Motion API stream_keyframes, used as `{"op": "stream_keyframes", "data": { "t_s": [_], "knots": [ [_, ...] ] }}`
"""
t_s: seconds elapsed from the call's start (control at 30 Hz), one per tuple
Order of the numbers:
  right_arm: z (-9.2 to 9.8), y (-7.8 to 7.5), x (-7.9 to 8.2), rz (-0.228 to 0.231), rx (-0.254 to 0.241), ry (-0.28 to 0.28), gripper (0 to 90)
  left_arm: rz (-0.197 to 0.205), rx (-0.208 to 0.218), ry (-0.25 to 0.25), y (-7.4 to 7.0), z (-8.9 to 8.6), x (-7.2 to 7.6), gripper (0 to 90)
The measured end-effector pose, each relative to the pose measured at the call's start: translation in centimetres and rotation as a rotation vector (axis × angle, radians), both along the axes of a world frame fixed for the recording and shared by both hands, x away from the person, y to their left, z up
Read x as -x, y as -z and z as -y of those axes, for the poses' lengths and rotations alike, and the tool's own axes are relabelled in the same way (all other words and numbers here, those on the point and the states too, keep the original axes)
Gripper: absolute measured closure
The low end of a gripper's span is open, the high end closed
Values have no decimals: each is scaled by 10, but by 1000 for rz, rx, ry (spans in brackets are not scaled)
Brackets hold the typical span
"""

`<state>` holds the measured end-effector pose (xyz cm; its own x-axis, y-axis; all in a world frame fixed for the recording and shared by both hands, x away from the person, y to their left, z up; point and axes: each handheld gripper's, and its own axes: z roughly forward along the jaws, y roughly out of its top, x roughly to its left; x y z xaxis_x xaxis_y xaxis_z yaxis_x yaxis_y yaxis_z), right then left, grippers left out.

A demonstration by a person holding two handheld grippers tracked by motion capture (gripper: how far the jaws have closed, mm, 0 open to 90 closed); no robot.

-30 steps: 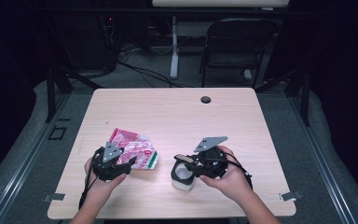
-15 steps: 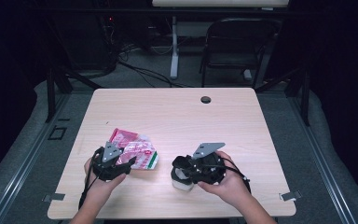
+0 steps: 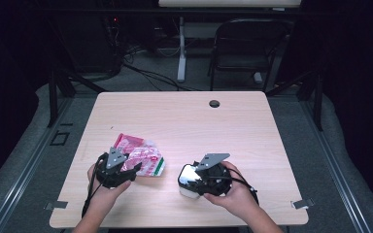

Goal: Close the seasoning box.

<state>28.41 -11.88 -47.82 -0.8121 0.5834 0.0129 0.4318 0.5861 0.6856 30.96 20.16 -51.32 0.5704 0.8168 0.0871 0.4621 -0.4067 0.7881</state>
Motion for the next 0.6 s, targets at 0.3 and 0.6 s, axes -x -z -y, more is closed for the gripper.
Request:
{"op": "stream_keyframes", "data": {
  "t_s": [0.3,0.6],
  "knots": [
    [0,1,0,-3,-5,0,552,-3,1,1,1,1,0,416],
    [3,3,-2,-7,-24,18,546,-5,-3,-1,2,0,-1,416]
  ]
}}
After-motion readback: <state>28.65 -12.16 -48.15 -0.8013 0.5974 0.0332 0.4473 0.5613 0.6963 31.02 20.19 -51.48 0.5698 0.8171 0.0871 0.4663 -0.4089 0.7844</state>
